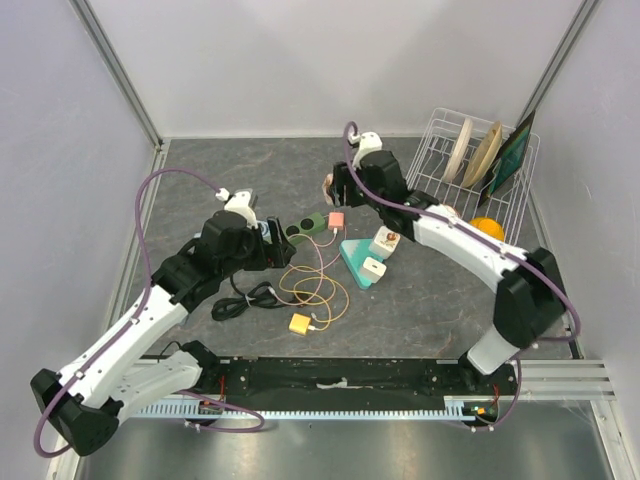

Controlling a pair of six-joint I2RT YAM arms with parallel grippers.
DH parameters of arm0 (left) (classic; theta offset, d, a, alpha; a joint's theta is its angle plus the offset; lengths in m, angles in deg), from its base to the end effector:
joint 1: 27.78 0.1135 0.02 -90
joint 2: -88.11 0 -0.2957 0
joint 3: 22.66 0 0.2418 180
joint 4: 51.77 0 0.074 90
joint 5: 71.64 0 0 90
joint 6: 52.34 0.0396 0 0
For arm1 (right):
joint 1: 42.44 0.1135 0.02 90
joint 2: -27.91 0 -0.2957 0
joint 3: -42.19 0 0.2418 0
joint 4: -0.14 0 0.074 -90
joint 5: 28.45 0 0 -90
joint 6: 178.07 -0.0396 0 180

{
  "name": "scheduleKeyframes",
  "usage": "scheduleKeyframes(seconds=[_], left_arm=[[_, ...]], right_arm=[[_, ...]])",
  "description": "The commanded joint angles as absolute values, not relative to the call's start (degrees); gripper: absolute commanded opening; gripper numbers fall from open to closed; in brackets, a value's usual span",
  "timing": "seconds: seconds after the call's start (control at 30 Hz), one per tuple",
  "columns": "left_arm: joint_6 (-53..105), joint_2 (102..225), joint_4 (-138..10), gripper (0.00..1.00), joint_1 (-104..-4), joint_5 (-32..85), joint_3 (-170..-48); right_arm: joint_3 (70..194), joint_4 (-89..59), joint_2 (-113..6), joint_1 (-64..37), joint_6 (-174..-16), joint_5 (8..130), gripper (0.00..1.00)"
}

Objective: Insert the plug

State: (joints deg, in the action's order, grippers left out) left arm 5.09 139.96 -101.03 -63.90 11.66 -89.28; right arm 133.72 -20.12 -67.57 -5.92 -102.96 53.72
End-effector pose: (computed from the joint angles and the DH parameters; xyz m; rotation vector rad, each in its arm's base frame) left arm 0.1357 -0.0933 0.3435 0.0004 2.2225 -0.5522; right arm 0.3188 0.2294 0.3448 -0.2904 1.9954 0.4409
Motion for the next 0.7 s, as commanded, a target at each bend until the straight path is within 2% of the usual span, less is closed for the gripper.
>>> scheduleKeyframes(seconds=[0.0, 0.17, 0.33, 0.67], left_arm=[[2.3, 140.7, -92.4, 0.91, -63.7, 14.9, -92.0], [-2.3, 142.4, -86.8, 0.91, -63.7, 18.0, -92.2], [-6.1, 144.8, -81.5, 0.91, -63.8, 22.1, -92.9], [-7.1, 149.1, -84.5, 0.91, -63.7, 22.4, -99.3]], right_arm=[[126.1, -15.5, -56.3, -6.0, -110.0, 60.6, 0.00], [117.2, -12.7, -48.4, -6.0, -115.3, 63.2, 0.00], [111.5, -7.9, -43.7, -6.0, -116.6, 70.8, 0.00], [102.9, 0.9, -40.5, -5.9, -108.4, 88.0, 0.00]])
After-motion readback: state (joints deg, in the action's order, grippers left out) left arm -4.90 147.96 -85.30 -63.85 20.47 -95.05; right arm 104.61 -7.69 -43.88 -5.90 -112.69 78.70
